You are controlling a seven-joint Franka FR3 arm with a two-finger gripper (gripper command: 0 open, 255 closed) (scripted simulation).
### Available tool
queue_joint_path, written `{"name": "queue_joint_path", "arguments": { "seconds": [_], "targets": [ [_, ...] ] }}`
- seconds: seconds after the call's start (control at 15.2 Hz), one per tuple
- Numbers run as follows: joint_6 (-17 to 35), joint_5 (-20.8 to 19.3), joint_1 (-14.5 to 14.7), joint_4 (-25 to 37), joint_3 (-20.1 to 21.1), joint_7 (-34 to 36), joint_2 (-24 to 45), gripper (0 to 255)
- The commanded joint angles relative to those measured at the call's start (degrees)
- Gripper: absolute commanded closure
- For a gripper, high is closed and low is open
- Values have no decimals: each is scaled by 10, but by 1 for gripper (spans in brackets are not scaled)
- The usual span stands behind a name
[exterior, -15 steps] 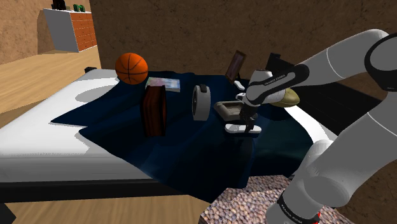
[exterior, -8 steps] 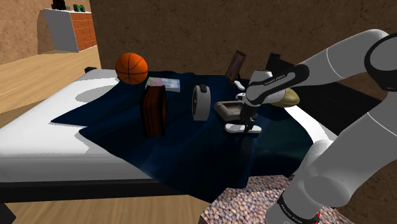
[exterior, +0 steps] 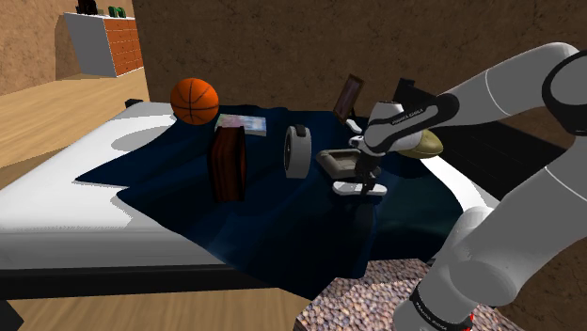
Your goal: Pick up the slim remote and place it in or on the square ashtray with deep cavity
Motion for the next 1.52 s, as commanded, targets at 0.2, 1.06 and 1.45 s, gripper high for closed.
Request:
{"name": "queue_joint_path", "arguments": {
  "seconds": [0.2, 1.06, 1.45],
  "targets": [
    [-46, -11, -7, 17, 12, 10, -32, 255],
    [-162, -19, -14, 76, 41, 24, -90, 255],
    [-188, -1, -3, 140, 27, 1, -53, 255]
  ]
}}
